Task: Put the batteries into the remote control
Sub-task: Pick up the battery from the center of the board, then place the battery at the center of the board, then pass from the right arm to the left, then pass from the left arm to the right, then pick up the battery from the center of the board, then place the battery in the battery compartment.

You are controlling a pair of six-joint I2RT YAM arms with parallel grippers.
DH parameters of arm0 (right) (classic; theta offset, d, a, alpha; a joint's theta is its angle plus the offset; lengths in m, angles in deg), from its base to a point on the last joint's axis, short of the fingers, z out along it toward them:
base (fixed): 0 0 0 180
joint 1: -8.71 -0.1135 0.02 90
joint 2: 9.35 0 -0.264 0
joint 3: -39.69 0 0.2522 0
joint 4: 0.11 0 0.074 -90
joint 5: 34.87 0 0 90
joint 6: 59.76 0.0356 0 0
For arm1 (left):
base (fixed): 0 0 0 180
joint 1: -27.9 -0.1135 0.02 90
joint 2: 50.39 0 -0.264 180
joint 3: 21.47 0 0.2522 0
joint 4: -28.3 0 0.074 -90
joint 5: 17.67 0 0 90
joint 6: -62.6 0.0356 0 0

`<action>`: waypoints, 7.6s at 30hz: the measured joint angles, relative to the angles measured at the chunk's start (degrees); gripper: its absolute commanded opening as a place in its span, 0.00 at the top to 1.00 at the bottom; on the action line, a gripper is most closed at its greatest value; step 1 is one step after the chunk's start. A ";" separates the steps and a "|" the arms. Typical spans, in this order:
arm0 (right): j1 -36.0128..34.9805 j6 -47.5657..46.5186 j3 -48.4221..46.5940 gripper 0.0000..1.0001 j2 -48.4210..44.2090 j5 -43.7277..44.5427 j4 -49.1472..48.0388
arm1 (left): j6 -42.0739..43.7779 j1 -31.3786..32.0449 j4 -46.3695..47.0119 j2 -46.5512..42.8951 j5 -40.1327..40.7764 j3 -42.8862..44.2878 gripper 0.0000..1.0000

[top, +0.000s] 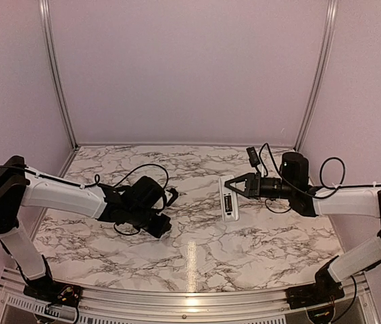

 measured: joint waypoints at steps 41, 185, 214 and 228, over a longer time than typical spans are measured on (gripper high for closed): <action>-10.14 13.66 5.88 1.00 8.96 19.15 -28.57 | -16.28 2.89 -3.39 6.69 19.19 5.22 1.00; -4.66 4.61 1.86 1.00 2.27 1.77 -2.67 | -0.42 -2.23 -14.60 9.77 5.11 10.62 0.77; -7.89 12.09 1.95 1.00 11.56 -0.15 -14.10 | -0.85 0.24 15.45 -16.65 0.04 -2.05 1.00; -9.86 22.40 0.74 1.00 16.85 -1.86 -24.39 | -1.01 6.19 19.96 -9.99 0.52 -1.73 1.00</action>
